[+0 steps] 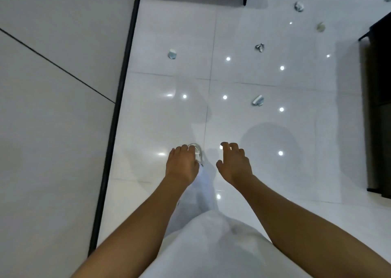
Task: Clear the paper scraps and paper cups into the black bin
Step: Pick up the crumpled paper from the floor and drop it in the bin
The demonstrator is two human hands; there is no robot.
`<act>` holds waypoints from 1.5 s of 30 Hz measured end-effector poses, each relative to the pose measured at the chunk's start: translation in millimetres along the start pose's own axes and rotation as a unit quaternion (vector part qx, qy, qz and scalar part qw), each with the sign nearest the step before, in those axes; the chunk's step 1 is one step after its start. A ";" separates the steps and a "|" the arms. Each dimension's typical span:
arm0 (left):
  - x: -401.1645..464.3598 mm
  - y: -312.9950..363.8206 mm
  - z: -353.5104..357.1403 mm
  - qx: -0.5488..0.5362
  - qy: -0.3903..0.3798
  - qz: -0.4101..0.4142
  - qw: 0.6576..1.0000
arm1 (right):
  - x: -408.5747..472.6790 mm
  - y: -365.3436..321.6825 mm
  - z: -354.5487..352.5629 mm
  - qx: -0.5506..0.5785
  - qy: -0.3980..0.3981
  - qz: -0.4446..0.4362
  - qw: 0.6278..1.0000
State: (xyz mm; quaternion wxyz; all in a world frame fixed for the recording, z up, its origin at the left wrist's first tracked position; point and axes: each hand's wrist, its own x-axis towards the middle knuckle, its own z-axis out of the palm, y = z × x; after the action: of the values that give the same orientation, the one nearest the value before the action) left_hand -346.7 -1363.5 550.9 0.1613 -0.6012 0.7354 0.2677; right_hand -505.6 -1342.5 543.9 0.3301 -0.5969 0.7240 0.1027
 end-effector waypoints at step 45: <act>549.9 -198.9 -345.7 -0.081 -0.028 -0.098 0.991 | 604.9 -245.3 -301.8 -0.037 -0.075 -0.028 0.996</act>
State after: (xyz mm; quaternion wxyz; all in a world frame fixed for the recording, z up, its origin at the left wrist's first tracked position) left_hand -248.2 -2032.1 482.0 0.1582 -0.6740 0.6438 0.3258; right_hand -426.2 -2053.4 470.5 0.3638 -0.6198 0.6755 0.1648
